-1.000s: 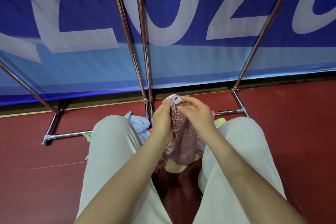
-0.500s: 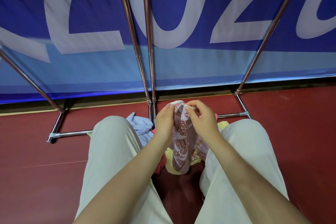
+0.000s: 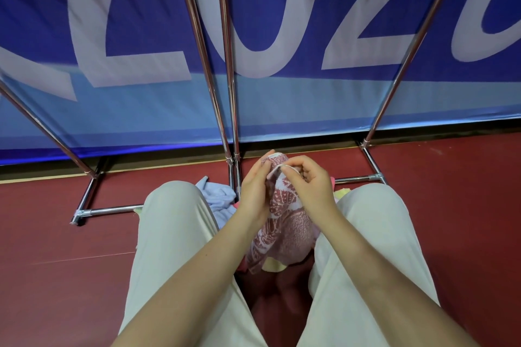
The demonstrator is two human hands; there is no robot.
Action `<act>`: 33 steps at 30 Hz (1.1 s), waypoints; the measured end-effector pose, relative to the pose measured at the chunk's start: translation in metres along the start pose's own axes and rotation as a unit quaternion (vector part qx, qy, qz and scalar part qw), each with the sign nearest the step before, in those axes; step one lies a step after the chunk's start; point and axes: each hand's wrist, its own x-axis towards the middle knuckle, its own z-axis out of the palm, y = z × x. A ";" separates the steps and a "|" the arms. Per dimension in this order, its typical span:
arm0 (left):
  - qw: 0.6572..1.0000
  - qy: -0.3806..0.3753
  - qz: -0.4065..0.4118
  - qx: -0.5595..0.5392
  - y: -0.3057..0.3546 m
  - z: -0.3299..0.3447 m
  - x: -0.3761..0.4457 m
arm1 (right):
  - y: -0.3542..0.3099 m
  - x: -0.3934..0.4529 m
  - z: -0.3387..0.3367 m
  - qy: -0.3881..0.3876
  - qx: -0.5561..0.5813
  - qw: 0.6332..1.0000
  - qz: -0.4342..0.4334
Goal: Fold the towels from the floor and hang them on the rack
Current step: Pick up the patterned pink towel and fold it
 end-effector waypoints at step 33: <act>0.962 0.079 0.144 0.216 0.019 -0.007 -0.001 | 0.029 0.007 -0.001 -0.048 -0.065 0.995 0.051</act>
